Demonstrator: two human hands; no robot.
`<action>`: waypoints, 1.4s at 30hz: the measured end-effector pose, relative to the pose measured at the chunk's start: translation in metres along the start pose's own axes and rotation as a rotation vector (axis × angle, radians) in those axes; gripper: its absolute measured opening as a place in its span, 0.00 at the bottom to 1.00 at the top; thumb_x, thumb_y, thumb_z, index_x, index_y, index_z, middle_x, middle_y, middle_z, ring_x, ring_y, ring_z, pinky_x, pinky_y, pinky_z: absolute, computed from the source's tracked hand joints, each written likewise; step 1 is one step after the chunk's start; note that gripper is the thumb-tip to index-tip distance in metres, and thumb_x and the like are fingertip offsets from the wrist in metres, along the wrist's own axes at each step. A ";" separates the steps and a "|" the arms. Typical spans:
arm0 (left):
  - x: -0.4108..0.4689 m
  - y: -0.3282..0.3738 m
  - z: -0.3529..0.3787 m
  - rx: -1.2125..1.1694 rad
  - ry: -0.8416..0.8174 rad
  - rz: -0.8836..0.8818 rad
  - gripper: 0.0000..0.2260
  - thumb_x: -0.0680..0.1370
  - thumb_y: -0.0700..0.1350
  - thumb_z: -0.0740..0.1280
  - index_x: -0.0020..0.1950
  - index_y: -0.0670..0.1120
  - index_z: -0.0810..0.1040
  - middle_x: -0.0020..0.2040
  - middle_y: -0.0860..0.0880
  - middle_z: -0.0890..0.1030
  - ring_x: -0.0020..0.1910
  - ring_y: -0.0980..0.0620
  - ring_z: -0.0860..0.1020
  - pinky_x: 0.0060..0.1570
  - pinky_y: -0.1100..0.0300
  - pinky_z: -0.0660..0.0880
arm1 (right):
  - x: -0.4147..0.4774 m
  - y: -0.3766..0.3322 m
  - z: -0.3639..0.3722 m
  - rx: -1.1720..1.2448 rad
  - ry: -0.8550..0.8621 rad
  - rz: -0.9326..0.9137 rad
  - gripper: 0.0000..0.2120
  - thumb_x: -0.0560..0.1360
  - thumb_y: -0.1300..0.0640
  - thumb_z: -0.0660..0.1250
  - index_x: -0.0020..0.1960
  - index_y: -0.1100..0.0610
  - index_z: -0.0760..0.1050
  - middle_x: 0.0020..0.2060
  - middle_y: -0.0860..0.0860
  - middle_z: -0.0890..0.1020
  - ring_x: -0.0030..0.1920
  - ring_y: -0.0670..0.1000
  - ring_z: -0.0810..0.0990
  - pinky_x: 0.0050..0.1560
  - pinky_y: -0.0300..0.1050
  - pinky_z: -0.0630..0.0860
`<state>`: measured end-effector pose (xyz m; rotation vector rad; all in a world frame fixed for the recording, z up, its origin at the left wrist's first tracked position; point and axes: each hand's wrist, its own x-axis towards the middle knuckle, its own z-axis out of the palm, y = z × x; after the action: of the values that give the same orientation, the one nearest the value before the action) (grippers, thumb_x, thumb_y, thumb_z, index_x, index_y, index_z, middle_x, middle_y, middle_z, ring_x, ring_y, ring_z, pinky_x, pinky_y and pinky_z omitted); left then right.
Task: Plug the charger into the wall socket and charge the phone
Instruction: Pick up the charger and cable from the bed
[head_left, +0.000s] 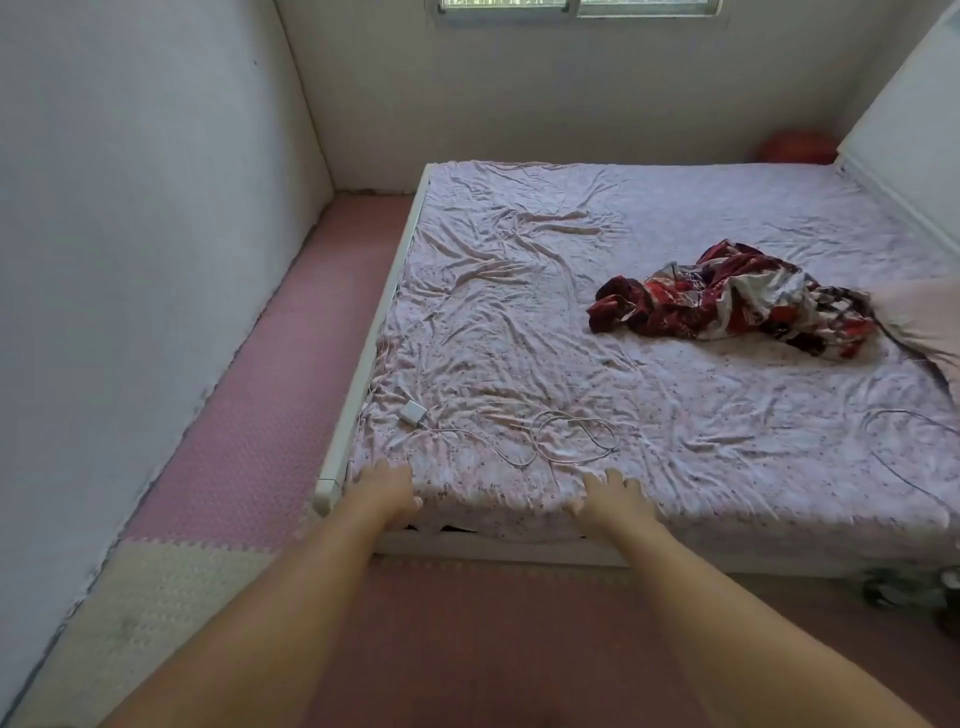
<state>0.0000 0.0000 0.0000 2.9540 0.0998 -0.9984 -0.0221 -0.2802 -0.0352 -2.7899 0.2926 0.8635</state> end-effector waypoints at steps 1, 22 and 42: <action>0.000 0.004 0.002 0.006 -0.020 -0.013 0.20 0.79 0.54 0.59 0.69 0.47 0.66 0.70 0.41 0.65 0.69 0.40 0.64 0.65 0.44 0.68 | 0.002 0.003 -0.001 -0.008 -0.002 -0.002 0.29 0.79 0.40 0.53 0.76 0.51 0.55 0.77 0.57 0.54 0.74 0.64 0.54 0.69 0.64 0.62; 0.109 0.017 -0.028 0.038 -0.110 0.017 0.25 0.79 0.51 0.58 0.75 0.50 0.58 0.78 0.42 0.53 0.76 0.39 0.53 0.71 0.38 0.58 | 0.095 -0.015 -0.028 0.050 -0.116 0.109 0.29 0.79 0.42 0.55 0.75 0.53 0.56 0.77 0.57 0.53 0.75 0.64 0.52 0.70 0.64 0.60; 0.224 -0.014 -0.087 0.034 -0.193 0.077 0.27 0.79 0.55 0.58 0.76 0.51 0.56 0.77 0.42 0.58 0.76 0.38 0.54 0.70 0.38 0.56 | 0.183 -0.068 -0.062 0.067 -0.153 0.207 0.26 0.80 0.45 0.53 0.74 0.55 0.58 0.77 0.57 0.54 0.74 0.62 0.54 0.69 0.61 0.63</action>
<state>0.2291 0.0294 -0.0671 2.8476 -0.0341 -1.2790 0.1754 -0.2534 -0.0809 -2.6471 0.5809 1.0851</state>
